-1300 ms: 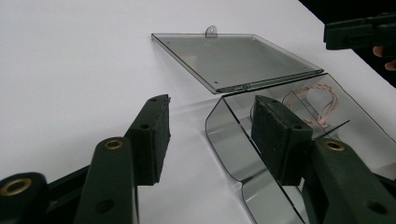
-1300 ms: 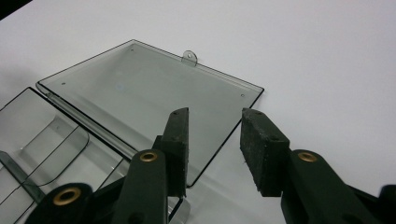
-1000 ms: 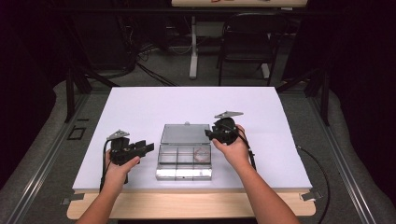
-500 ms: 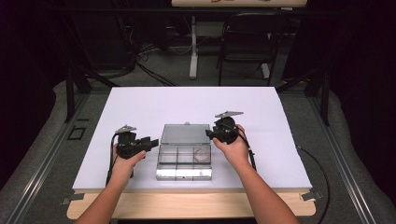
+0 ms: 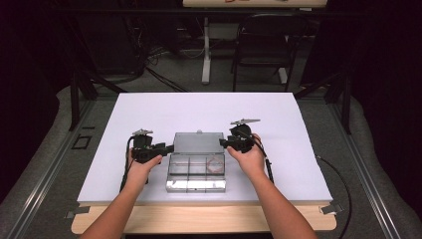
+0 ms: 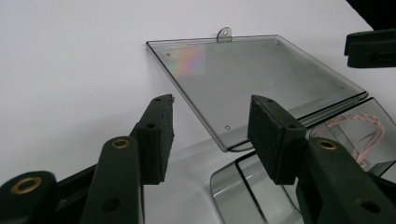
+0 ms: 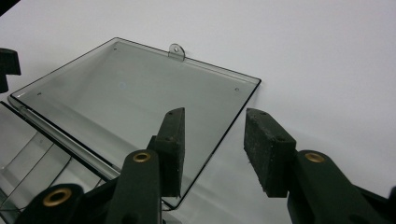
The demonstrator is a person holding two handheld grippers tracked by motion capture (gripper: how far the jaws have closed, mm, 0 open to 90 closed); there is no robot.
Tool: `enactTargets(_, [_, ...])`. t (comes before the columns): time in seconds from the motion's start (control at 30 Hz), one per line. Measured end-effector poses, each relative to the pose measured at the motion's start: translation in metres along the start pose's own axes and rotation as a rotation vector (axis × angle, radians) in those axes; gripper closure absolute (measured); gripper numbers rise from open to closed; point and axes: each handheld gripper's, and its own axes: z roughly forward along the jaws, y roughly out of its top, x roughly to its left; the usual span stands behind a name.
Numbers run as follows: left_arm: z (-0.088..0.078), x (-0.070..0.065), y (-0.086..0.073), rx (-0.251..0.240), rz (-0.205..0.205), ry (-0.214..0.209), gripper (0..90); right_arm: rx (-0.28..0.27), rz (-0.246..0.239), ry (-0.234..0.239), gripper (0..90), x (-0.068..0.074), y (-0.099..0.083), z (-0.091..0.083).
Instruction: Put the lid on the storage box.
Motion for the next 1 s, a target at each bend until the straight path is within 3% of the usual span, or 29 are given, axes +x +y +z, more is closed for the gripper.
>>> enactTargets(0.1, [0.005, 0.000, 0.004, 0.010, -0.023, -0.004, 51.9, 0.005, 0.014, 0.002, 59.9, 0.000, 0.000, 0.002])
enactTargets(0.33, [0.015, -0.001, 0.007, 0.037, -0.026, 0.001, 51.8, 0.017, 0.076, 0.036, 56.0, -0.001, -0.002, 0.006])
enactTargets(0.53, [0.021, 0.001, 0.008, 0.046, -0.054, -0.014, 51.8, 0.035, 0.118, 0.049, 55.2, -0.004, -0.004, 0.008])
enactTargets(1.0, [0.030, 0.000, 0.008, 0.073, -0.037, -0.017, 50.7, 0.055, 0.164, 0.082, 52.3, -0.004, -0.008, 0.013])
